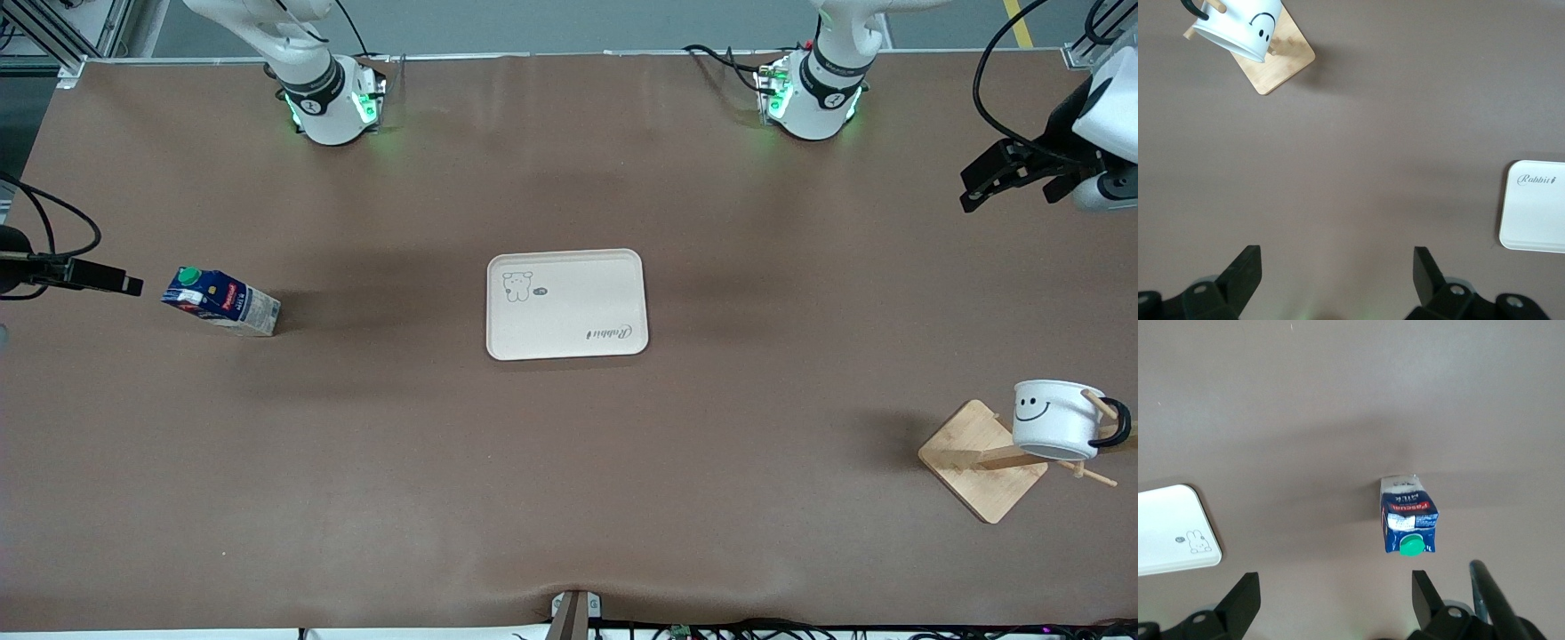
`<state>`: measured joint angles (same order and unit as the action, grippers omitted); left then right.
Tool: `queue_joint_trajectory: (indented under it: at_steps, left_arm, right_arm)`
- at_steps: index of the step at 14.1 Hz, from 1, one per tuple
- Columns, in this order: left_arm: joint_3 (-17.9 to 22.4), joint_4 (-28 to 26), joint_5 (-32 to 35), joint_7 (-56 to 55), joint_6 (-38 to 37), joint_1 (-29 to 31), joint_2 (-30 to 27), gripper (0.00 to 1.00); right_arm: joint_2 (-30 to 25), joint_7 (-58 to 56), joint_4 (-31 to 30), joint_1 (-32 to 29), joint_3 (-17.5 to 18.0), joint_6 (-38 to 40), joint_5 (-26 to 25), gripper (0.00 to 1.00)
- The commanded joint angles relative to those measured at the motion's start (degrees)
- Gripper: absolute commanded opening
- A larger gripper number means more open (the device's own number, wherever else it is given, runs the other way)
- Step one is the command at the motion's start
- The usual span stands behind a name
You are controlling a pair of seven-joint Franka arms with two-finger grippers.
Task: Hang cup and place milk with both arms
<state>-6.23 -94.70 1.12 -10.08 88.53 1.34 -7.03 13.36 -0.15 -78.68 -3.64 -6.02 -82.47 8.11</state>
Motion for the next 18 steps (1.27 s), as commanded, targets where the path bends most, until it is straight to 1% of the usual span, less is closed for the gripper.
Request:
queue_joint_trajectory:
  at_steps: [1,3,5,7,8,10,12,13,14,15,18]
  left_arm:
    - [0.52,-1.27,-0.68,0.68,0.59,-0.46,-1.05,1.0]
    - [0.51,-1.01,-0.24,0.41,0.5,-0.64,-0.88,1.0]
    - [0.51,-1.01,-0.15,0.32,0.59,-0.64,-0.79,1.0]
    - [0.51,-0.92,-0.15,0.06,0.59,-0.64,-0.79,1.0]
    - [0.51,-0.92,-0.15,-0.03,0.59,-0.64,-0.79,1.0]
    - [0.51,-0.92,-0.15,0.06,0.59,-0.37,-0.96,1.0]
    - [0.51,-0.84,-0.15,0.06,0.5,-0.28,-1.05,1.0]
    - [0.51,-0.75,-0.24,-0.03,0.5,-0.37,-1.05,1.0]
    - [0.51,-0.75,-0.24,-0.12,0.59,-0.37,-0.97,1.0]
    - [0.51,-0.66,-0.24,-0.12,0.68,-0.28,-0.97,1.0]
    - [0.51,-0.66,-0.24,-0.21,0.94,-0.55,-0.79,1.0]
  right_arm:
    - [-0.88,0.59,4.41,1.0,0.13,0.56,-3.51,1.0]
    - [-3.86,0.5,1.79,1.97,0.04,0.99,-4.33,1.0]
    - [-6.94,0.59,-3.12,1.97,0.04,-0.49,-4.33,1.0]
    - [-11.49,0.24,-9.87,2.14,0.13,-5.84,-4.42,1.0]
    - [-13.17,0.24,-12.61,2.76,0.22,-6.47,-4.5,1.0]
    - [-13.8,0.06,-13.25,3.03,0.22,-5.95,-5.12,1.0]
    - [-14.33,0.06,-11.51,2.85,0.04,-4.12,-5.91,1.0]
    - [-13.9,0.24,-9.93,2.94,0.04,-2.97,-6.87,1.0]
    - [-13.81,0.24,-9.48,3.02,0.3,-2.79,-9.05,1.0]
    - [-13.98,0.33,-9.47,3.46,0.65,-2.78,-10.03,1.0]
    - [-14.24,0.33,-9.39,4.08,1.01,-2.78,-10.04,1.0]
